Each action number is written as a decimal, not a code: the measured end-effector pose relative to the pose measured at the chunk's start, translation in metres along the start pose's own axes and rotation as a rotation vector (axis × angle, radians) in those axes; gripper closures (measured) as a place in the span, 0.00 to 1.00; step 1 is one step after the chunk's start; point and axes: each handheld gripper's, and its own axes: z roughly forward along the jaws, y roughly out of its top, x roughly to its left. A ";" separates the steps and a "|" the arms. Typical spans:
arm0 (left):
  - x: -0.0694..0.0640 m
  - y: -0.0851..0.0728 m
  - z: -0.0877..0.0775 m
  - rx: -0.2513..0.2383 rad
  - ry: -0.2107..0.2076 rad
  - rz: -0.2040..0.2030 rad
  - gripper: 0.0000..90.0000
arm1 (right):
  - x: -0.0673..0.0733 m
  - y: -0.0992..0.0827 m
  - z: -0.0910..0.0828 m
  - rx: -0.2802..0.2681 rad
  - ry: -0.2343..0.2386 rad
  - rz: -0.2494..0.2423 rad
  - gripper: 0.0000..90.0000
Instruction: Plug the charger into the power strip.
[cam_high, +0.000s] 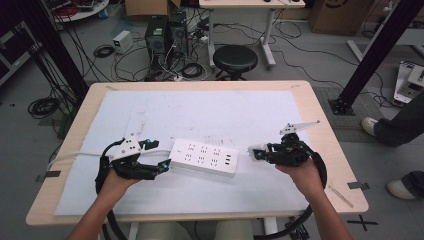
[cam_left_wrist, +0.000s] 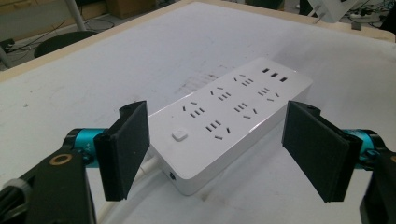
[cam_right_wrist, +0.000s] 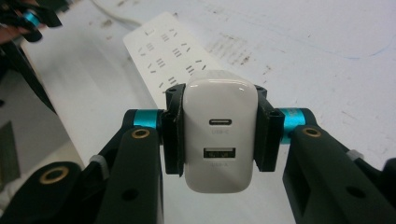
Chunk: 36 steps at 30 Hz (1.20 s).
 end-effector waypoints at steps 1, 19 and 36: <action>0.000 0.000 0.000 0.000 0.000 -0.001 0.26 | 0.001 0.001 0.001 0.009 -0.008 -0.018 0.70; 0.004 -0.006 -0.006 -0.009 0.010 -0.013 0.26 | 0.018 0.026 0.016 0.183 -0.140 -0.243 0.70; 0.006 -0.010 -0.008 -0.019 0.016 -0.023 0.26 | 0.024 0.043 0.026 0.238 -0.145 -0.323 0.70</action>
